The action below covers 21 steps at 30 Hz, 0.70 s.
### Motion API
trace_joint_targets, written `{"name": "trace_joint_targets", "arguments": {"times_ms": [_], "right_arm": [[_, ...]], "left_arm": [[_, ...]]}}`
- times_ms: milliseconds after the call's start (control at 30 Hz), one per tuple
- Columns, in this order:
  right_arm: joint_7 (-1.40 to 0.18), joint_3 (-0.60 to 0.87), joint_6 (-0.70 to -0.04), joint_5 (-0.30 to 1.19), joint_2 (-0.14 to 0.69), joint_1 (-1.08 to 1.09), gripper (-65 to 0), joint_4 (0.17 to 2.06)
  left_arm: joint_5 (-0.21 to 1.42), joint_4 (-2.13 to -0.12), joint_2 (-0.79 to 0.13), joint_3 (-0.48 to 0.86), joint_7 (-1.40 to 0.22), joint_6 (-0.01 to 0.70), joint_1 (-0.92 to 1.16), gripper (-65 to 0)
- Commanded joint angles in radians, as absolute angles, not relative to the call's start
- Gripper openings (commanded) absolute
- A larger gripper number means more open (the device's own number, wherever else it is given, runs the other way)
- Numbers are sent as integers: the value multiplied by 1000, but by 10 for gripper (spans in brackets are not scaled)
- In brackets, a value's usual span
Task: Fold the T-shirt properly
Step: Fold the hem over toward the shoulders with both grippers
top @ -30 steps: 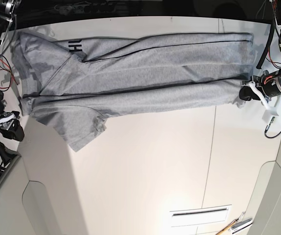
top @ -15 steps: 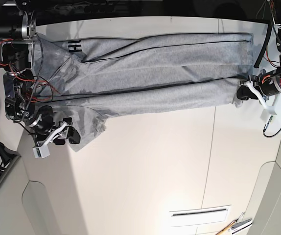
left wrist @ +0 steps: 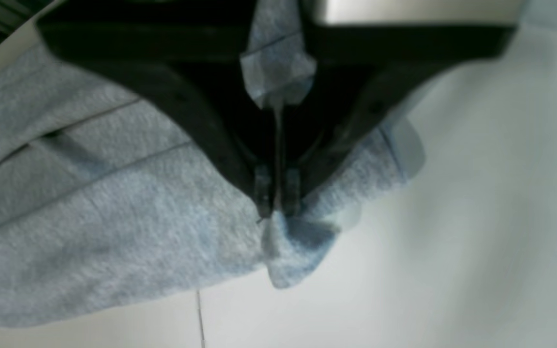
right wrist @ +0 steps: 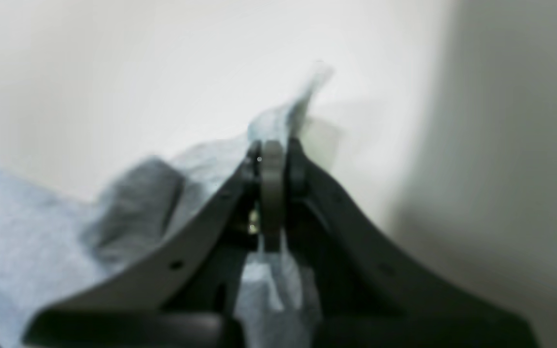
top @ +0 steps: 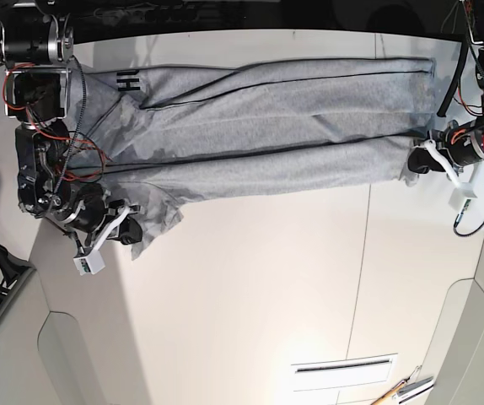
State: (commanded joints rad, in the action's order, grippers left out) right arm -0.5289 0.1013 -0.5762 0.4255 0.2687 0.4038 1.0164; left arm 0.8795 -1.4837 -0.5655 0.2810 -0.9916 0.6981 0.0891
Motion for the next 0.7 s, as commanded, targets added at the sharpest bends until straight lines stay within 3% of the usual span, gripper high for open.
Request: {"name": "trace_joint_targets", "arguments": {"times_ms": [267, 533, 700], "right_arm": [[-804, 298, -577, 607, 272, 171, -650, 1472], [-813, 433, -584, 698, 321, -78, -650, 1701], [-817, 476, -584, 707, 322, -160, -650, 1748]], "left_arm": [[887, -1649, -566, 309, -1114, 698, 130, -650], [849, -1774, -613, 317, -1119, 698, 252, -650], [856, -1777, -615, 384, -1119, 698, 276, -650]]}}
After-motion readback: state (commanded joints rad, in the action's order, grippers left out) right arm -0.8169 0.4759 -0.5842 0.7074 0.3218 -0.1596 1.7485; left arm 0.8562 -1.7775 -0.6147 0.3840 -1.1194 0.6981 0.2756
